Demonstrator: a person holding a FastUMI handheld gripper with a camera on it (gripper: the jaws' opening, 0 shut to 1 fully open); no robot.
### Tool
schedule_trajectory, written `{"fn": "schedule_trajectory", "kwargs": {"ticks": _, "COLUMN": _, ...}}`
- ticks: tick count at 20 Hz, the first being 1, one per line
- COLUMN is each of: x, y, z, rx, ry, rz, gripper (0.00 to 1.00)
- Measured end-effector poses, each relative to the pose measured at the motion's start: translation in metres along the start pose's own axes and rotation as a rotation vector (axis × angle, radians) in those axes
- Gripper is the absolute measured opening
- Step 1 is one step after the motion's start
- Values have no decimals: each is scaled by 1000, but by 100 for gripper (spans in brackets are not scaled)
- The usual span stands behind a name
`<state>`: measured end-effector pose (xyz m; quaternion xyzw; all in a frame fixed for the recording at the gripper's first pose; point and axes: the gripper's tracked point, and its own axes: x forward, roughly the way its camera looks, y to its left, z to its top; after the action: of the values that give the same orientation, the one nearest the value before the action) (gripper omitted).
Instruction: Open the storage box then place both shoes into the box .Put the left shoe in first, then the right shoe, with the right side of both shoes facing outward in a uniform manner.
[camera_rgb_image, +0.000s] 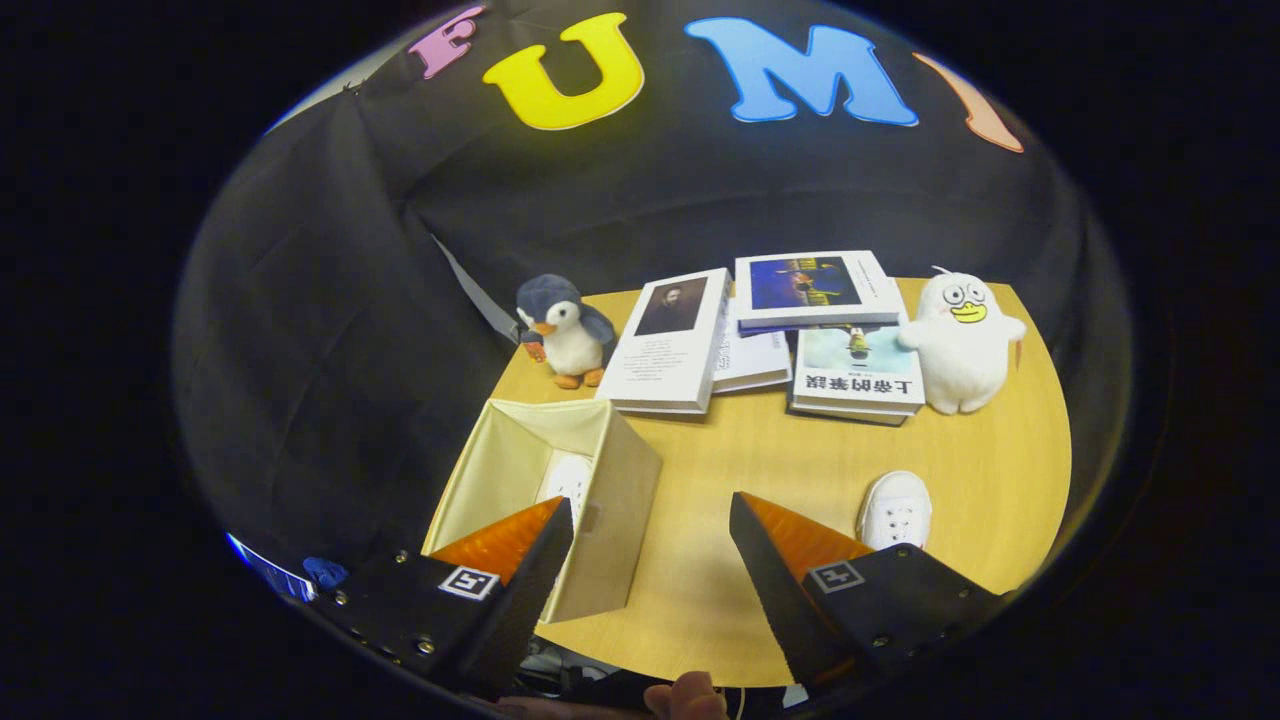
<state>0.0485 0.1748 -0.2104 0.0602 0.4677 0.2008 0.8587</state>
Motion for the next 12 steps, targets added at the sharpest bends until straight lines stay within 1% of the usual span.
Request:
{"fn": "schedule_trajectory", "kwargs": {"ticks": 3, "x": -12, "y": -36, "z": -6, "rx": 35, "ry": -19, "rz": -50, "gripper": 97}}
{"fn": "schedule_trajectory", "kwargs": {"ticks": 8, "x": -29, "y": -78, "z": -14, "rx": 78, "ry": -59, "rz": -94, "gripper": 96}}
{"fn": "schedule_trajectory", "kwargs": {"ticks": 12, "x": -34, "y": -119, "z": -31, "rx": 105, "ry": -53, "rz": -146, "gripper": 97}}
